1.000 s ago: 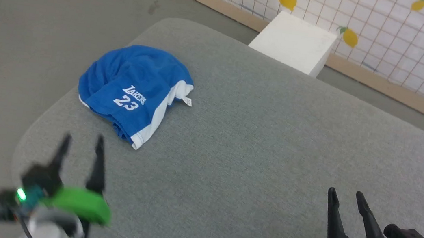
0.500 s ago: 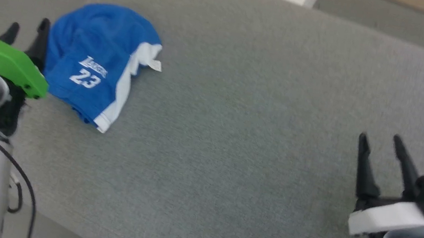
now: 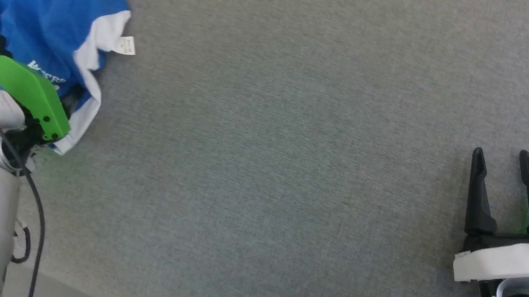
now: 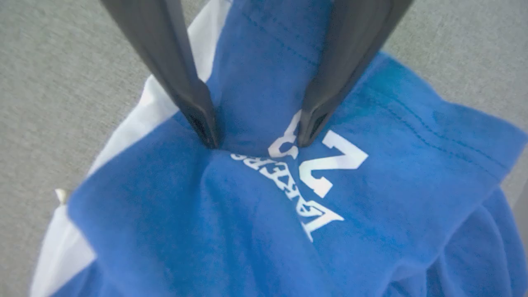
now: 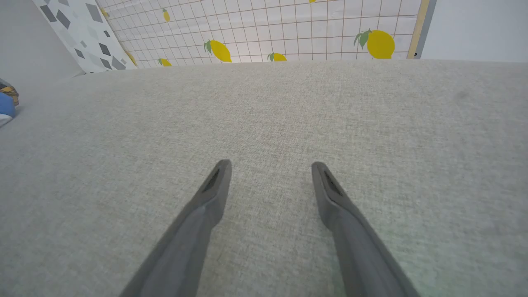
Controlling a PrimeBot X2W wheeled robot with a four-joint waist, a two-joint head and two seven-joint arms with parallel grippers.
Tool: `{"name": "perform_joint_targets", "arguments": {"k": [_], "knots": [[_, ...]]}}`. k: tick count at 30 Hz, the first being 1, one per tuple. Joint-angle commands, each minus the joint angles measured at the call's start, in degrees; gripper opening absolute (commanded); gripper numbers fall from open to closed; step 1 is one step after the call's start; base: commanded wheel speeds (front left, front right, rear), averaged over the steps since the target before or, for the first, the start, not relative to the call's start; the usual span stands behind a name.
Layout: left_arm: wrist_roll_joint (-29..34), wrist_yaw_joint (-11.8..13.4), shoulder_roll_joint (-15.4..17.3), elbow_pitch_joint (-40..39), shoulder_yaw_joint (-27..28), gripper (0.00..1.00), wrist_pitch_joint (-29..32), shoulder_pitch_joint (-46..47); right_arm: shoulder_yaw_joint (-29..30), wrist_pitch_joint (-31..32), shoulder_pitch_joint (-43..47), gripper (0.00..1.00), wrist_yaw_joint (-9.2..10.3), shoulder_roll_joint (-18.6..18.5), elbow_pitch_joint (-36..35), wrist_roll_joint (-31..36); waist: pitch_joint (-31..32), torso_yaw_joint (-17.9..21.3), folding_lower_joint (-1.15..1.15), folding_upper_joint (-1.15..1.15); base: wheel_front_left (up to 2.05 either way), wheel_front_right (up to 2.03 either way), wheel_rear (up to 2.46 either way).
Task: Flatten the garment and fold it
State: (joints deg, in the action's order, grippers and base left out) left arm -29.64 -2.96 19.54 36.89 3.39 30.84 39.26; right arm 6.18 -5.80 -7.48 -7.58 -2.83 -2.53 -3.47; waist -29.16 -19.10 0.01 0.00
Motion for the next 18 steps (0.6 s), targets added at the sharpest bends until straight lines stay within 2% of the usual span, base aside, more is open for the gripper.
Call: {"name": "perform_joint_targets", "arguments": {"k": [1, 3, 4, 11, 15, 18], "knots": [[-0.4, 0.1, -0.3, 1.1, -0.2, 1.0, 0.9, 0.3, 0.2, 0.2, -0.8, 1.0, 0.09, 0.0, -0.3, 0.5, -1.7, 1.6, -0.01, 0.0, 0.0, 0.0, 0.0], [-0.5, -0.1, -0.6, 1.9, -0.5, 1.0, 1.0, 0.0, 0.3, 0.3, -1.0, 1.0, 0.09, 0.0, -0.4, 0.5, -1.6, 1.4, -0.01, 0.0, 0.0, 0.0, 0.0], [0.1, -0.6, -0.4, 1.6, -0.6, 0.0, -3.1, 0.0, 0.0, 0.5, -1.2, 1.0, 0.09, 0.0, -0.3, 0.4, -0.8, 1.1, -0.01, 0.0, 0.0, 0.0, 0.0], [2.3, -0.5, 2.6, -1.3, 0.7, 0.0, -15.4, 4.5, -1.3, -1.1, -0.7, 1.0, 0.09, 0.0, 2.8, -1.5, 5.1, 0.9, -0.01, 0.0, 0.0, 0.0, 0.0], [3.4, -0.9, 4.4, -4.8, 0.3, 0.0, -18.2, 8.7, -2.6, -3.2, -0.1, 1.0, 0.09, 0.0, 6.2, -4.0, 10.2, 2.2, -0.01, 0.0, 0.0, 0.0, 0.0], [3.7, -1.7, 5.0, -8.2, -0.8, 0.0, -17.9, 11.8, -3.4, -4.9, 0.3, 1.0, 0.09, 0.0, 9.0, -6.0, 14.2, 3.8, -0.01, 0.0, 0.0, 0.0, 0.0]]}}
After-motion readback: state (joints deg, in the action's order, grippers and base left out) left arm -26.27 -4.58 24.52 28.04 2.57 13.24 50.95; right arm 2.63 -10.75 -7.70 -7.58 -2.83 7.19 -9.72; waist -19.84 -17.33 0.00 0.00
